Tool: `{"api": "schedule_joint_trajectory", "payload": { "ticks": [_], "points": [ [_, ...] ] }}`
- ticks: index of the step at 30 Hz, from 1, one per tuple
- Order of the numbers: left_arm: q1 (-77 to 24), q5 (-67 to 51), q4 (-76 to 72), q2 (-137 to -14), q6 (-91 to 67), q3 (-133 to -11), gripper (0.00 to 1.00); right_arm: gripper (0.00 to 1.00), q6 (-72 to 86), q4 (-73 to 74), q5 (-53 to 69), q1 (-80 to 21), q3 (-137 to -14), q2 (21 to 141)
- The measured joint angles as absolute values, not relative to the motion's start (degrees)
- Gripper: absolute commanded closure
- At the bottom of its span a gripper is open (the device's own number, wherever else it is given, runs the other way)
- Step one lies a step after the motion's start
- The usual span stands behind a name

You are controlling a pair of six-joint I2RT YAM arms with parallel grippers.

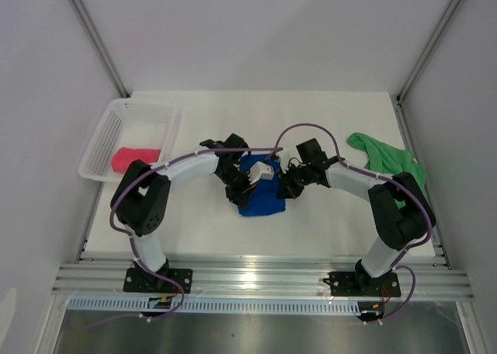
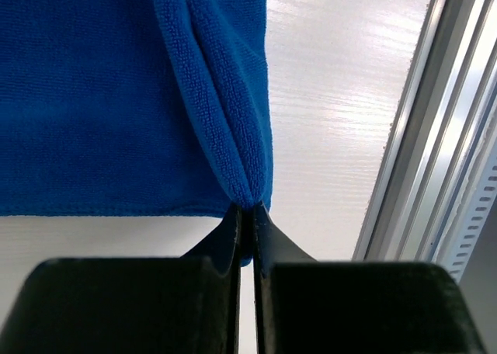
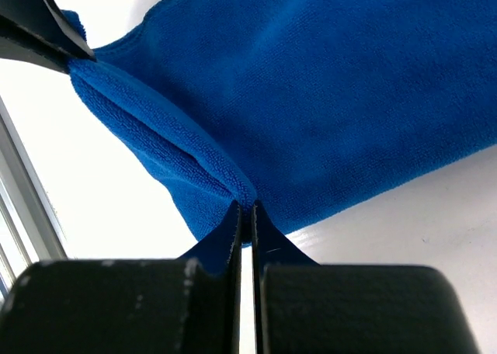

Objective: Roll the towels
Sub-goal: Roll the towel

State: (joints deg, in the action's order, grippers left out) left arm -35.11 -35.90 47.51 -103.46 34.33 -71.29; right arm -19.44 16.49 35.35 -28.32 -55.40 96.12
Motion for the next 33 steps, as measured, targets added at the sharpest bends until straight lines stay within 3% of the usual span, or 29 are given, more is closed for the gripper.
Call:
{"api": "schedule_joint_trajectory", "payload": {
  "ticks": [10, 13, 17, 19, 20, 21, 22, 23, 33],
  "points": [
    [-32.82, -30.52, 48.97, -109.56, 32.45, -80.07, 0.99, 1.0, -16.01, 16.84, 31.97, -27.59, -55.94, 96.73],
    [-32.75, -30.09, 50.63, -113.4, 31.88, -83.99, 0.99, 0.94, -13.8, 16.88, 30.44, -26.98, -56.6, 98.3],
    [-32.64, -30.13, 51.79, -116.84, 31.42, -86.74, 0.99, 0.75, -10.59, 17.15, 27.75, -26.76, -56.95, 99.55],
    [-32.64, -29.67, 52.42, -117.6, 31.38, -87.48, 0.99, 0.71, -9.85, 16.93, 26.76, -26.65, -56.95, 99.5],
    [-32.67, -29.39, 52.88, -117.97, 31.38, -87.77, 0.99, 0.54, -9.63, 16.69, 26.15, -26.52, -57.01, 99.31],
    [-32.71, -28.95, 53.28, -118.34, 31.38, -87.99, 0.99, 0.48, -9.02, 16.56, 25.76, -26.52, -57.01, 99.0],
    [-32.8, -28.62, 53.84, -118.83, 31.38, -88.36, 0.99, 0.28, -8.8, 16.38, 25.06, -26.46, -57.01, 98.59],
    [-32.82, -28.51, 54.24, -119.22, 31.38, -88.71, 0.99, 0.01, -8.47, 16.27, 24.64, -26.3, -57.01, 98.08],
    [-32.82, -27.57, 56.01, -120.25, 31.31, -90.24, 0.99, 0.01, -12.97, 18.59, 12.43, -24.12, -56.29, 83.07]
  ]
}}
